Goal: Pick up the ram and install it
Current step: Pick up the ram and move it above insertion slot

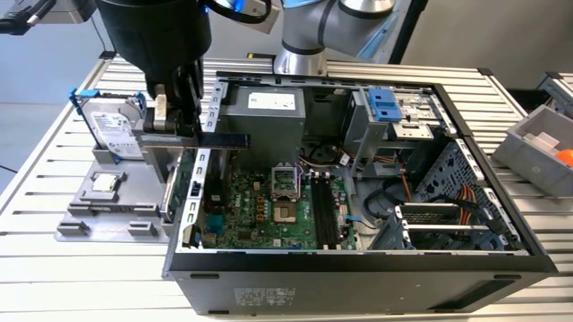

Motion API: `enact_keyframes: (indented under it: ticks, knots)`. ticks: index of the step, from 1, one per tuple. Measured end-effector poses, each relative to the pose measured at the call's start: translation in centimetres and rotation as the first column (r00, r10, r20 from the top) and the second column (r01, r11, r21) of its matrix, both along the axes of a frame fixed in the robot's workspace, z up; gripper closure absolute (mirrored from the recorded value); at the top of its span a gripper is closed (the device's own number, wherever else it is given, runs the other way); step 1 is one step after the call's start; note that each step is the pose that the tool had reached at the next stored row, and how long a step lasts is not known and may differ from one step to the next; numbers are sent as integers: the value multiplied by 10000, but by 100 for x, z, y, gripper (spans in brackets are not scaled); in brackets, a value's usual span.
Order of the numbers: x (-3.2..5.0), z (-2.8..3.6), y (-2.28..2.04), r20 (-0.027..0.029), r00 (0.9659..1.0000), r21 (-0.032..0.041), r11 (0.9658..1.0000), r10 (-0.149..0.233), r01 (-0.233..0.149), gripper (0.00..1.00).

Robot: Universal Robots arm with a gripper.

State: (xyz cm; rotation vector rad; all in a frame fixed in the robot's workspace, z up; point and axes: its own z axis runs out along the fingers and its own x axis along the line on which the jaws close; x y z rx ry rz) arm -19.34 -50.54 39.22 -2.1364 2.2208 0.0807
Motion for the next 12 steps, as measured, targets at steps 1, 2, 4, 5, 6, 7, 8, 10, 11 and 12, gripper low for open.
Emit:
enact_keyframes:
  ticks: [1, 2, 4, 5, 6, 7, 8, 10, 11, 12]
  knots:
    - [15, 0, 1, 0, 10000, -1, 10000, 0, 0, 100]
    - [29, 0, 1, 0, 10000, 0, 10000, 0, 0, 100]
    - [56, 1, 2, -1, 10000, -1, 10000, 0, 0, 100]
    - [69, 0, 2, 0, 10000, -1, 10000, 0, 0, 100]
    - [84, 0, 3, -1, 10000, -1, 10000, 0, 0, 100]
    - [100, 0, 3, 0, 10000, 0, 10000, 0, 0, 100]
    - [119, 0, 3, 0, 10000, 0, 10000, 0, 0, 100]
    - [157, 0, 3, -1, 10000, -1, 10000, 0, 0, 100]
    - [175, 1, 3, -1, 10000, -2, 10000, 0, 0, 100]
    - [191, 0, 3, -1, 10000, 0, 10000, 0, 0, 100]
